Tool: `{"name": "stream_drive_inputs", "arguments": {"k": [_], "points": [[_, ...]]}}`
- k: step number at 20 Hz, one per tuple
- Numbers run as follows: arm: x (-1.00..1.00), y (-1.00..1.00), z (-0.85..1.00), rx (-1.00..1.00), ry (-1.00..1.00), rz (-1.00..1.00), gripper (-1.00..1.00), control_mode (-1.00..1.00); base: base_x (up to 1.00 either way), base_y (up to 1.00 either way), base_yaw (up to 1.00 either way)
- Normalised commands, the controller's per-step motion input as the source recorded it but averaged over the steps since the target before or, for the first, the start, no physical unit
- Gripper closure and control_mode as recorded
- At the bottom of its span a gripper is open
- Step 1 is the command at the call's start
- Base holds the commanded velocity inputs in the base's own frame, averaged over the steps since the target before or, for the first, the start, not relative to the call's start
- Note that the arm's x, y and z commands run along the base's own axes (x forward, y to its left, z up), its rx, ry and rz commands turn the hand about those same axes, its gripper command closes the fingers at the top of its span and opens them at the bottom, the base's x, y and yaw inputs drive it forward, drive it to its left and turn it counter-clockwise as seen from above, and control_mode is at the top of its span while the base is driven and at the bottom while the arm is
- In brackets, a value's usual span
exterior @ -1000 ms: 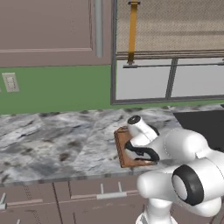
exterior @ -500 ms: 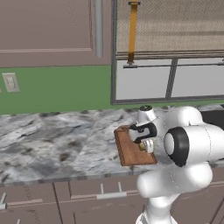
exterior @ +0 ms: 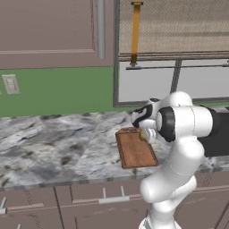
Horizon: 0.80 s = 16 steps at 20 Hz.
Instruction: Pick up the sponge from the counter and clean the cutting board by briefly scrubbing or pressing down on the cutting board. Once finished, release the sponge.
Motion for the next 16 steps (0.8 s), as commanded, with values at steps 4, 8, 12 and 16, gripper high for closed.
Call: {"name": "stream_drive_inputs", "arguments": {"k": [4,8,12,16], "points": [[0.47,0.19,0.0,0.04,-0.01,0.0,1.0,-1.0,0.0,0.0,0.0],[0.15,0.36,0.0,-0.02,0.0,0.0,1.0,-1.0,0.0,0.0,0.0],[0.22,0.49,0.0,-0.14,0.03,-0.01,1.0,-1.0,0.0,0.0,0.0],[0.22,0.5,0.0,-0.14,0.01,0.0,1.0,-1.0,0.0,0.0,0.0]]}}
